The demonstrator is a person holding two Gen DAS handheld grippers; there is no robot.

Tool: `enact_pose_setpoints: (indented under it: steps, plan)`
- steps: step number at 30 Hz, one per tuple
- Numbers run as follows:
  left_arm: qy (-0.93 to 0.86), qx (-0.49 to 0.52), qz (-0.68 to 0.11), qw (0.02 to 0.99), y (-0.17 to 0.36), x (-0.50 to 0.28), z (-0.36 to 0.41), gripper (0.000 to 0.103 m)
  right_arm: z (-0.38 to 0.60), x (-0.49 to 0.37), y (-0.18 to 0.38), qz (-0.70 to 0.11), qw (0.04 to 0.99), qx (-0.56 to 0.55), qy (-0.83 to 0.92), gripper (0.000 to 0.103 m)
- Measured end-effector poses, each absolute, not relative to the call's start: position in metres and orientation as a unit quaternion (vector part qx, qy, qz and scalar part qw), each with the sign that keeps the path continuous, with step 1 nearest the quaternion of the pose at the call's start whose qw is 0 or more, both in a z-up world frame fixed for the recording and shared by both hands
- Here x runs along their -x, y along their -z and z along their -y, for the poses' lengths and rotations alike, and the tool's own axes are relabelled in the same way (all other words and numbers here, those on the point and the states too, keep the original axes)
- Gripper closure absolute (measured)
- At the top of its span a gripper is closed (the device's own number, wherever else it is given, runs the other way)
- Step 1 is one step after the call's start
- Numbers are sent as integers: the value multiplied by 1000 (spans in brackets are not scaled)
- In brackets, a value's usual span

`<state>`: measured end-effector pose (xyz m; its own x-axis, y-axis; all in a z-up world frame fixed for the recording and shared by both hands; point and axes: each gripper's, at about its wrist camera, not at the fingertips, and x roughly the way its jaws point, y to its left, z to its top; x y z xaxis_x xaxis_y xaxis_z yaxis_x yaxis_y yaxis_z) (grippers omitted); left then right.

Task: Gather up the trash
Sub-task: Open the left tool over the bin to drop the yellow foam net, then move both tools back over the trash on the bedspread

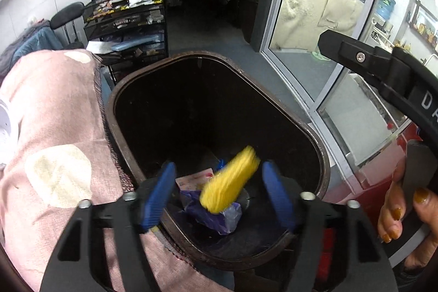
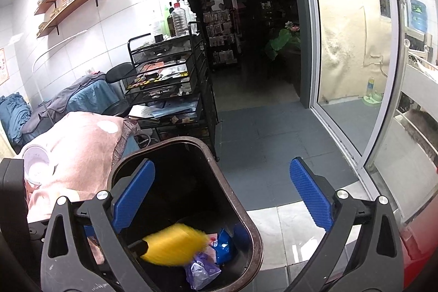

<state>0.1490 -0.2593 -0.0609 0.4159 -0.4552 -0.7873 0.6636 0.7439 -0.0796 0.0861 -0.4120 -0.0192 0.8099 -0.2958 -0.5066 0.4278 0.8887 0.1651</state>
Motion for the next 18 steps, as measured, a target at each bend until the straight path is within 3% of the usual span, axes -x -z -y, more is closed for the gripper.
enact_pose_setpoints:
  steps: [6, 18]
  plan:
    - [328, -129, -417, 838, 59, -150, 259, 17, 413, -88, 19, -243, 940, -128, 203, 5]
    - [320, -103, -370, 866, 29, -131, 228, 13, 404, -92, 22, -252, 943, -114, 184, 5]
